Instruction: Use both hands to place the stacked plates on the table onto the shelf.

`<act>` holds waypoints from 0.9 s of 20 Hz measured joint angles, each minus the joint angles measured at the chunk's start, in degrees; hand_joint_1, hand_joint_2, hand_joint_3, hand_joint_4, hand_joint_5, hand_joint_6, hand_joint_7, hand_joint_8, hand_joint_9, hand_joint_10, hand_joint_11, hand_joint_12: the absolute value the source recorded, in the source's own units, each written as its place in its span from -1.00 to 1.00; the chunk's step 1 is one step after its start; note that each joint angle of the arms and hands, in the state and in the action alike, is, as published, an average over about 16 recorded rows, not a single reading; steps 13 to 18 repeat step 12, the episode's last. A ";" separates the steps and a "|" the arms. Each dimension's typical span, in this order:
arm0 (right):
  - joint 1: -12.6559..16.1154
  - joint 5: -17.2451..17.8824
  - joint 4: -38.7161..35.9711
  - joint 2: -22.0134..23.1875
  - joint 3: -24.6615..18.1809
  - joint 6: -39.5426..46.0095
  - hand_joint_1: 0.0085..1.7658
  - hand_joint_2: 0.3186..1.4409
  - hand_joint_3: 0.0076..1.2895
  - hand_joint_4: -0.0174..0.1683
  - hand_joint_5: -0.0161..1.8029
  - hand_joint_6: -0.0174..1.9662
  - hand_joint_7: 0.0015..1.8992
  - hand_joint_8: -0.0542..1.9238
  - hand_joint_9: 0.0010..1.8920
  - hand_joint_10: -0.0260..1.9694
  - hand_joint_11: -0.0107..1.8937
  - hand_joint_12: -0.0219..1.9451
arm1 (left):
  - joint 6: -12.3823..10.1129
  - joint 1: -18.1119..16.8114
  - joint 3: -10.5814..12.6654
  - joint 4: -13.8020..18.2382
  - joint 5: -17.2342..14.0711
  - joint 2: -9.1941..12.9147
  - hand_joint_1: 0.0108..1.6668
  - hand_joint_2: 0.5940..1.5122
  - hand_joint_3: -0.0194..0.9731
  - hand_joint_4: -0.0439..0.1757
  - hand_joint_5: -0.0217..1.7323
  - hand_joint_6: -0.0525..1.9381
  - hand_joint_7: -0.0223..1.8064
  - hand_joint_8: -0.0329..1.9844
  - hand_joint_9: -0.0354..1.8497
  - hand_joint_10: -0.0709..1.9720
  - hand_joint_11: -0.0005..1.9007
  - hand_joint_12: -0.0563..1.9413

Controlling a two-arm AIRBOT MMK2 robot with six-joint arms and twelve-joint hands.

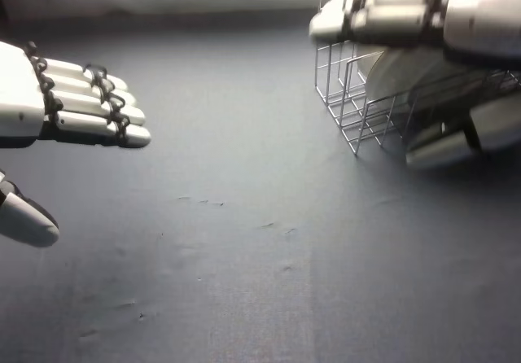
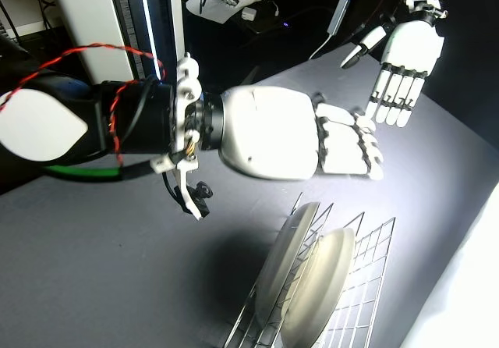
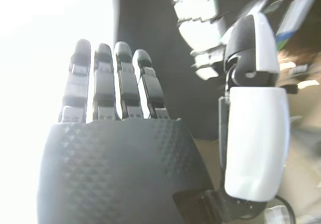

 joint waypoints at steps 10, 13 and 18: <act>-0.65 6.39 -17.68 -0.56 -0.87 -0.89 -0.76 0.16 -0.99 -0.75 0.14 0.54 0.19 0.55 0.13 0.59 0.01 0.91 | 0.24 -0.81 -1.66 0.59 -4.76 -0.01 -0.91 0.33 -0.92 -0.40 0.09 0.31 0.13 0.44 0.09 0.51 -0.01 0.67; -0.65 7.05 -18.64 -0.62 -0.98 -1.02 -0.82 0.16 -0.99 -0.75 0.26 0.79 0.32 0.81 0.27 0.82 0.20 0.97 | 0.31 -0.88 -2.06 0.63 -5.35 0.01 -0.89 0.34 -0.92 -0.36 0.19 0.55 0.23 0.69 0.20 0.75 0.11 0.89; -0.65 7.05 -18.64 -0.62 -0.98 -1.02 -0.82 0.16 -0.99 -0.75 0.26 0.79 0.32 0.81 0.27 0.82 0.20 0.97 | 0.31 -0.88 -2.06 0.63 -5.35 0.01 -0.89 0.34 -0.92 -0.36 0.19 0.55 0.23 0.69 0.20 0.75 0.11 0.89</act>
